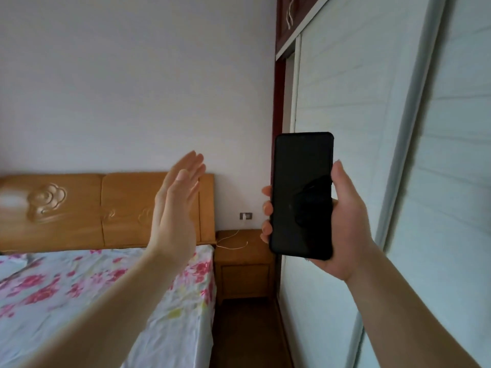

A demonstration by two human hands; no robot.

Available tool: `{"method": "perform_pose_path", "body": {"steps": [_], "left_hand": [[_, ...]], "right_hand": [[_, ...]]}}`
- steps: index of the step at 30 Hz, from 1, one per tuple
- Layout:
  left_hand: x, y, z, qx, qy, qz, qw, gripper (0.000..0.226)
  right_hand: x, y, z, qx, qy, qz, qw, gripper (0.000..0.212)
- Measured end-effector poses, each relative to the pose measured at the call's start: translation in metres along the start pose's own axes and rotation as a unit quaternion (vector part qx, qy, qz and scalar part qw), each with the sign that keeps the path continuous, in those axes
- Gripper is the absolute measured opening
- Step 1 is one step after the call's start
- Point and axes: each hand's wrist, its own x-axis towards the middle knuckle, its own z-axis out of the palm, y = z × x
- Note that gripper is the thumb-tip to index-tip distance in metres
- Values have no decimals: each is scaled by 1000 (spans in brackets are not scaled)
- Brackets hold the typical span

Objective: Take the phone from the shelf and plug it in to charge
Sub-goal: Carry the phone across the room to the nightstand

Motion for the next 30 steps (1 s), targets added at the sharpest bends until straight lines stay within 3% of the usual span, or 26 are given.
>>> {"method": "perform_pose_path", "body": {"steps": [6, 19, 30], "left_hand": [[110, -116, 1, 18, 10, 10, 1000, 41], [379, -330, 11, 43, 75, 13, 996, 41], [566, -563, 20, 28, 10, -14, 999, 45]], "right_hand": [[132, -6, -112, 21, -22, -24, 999, 96], [449, -49, -325, 62, -109, 77, 989, 90], [633, -56, -491, 38, 10, 33, 999, 97]]}}
